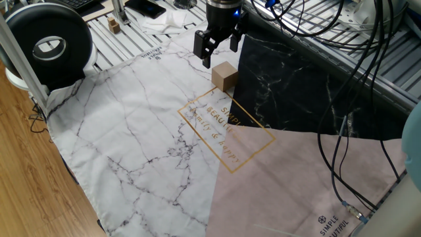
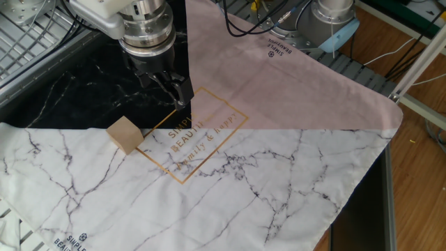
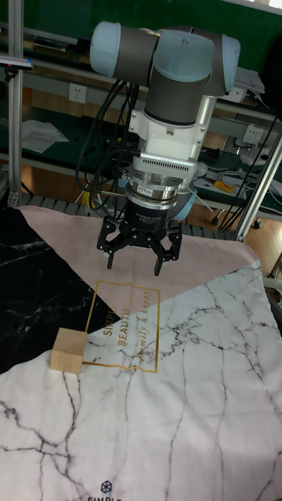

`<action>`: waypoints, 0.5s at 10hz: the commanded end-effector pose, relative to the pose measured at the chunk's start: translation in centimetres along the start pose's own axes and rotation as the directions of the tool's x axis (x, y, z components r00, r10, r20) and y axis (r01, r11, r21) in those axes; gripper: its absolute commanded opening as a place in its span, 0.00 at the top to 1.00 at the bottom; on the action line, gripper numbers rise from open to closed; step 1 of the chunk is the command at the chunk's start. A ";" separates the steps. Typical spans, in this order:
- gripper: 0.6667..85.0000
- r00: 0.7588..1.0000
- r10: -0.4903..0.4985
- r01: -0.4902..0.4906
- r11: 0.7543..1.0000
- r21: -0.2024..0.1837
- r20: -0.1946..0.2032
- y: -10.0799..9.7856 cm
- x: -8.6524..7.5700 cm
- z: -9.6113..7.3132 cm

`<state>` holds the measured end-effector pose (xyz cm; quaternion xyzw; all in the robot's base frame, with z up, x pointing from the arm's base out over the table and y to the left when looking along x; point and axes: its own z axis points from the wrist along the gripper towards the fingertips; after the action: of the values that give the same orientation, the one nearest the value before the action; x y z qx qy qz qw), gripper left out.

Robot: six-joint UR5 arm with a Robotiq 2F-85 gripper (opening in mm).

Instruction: Approach and touch the side of the small block

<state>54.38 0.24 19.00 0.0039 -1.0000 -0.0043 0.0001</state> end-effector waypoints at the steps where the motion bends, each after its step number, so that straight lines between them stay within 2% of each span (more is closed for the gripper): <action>1: 1.00 0.907 0.040 -0.115 0.981 0.156 0.420 -4.7 -10.5 -2.7; 5: 1.00 0.906 0.040 -0.115 0.981 0.155 0.421 -4.8 -10.6 -2.5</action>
<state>62.69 -3.49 20.20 -0.0218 -0.9848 0.0685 -0.1581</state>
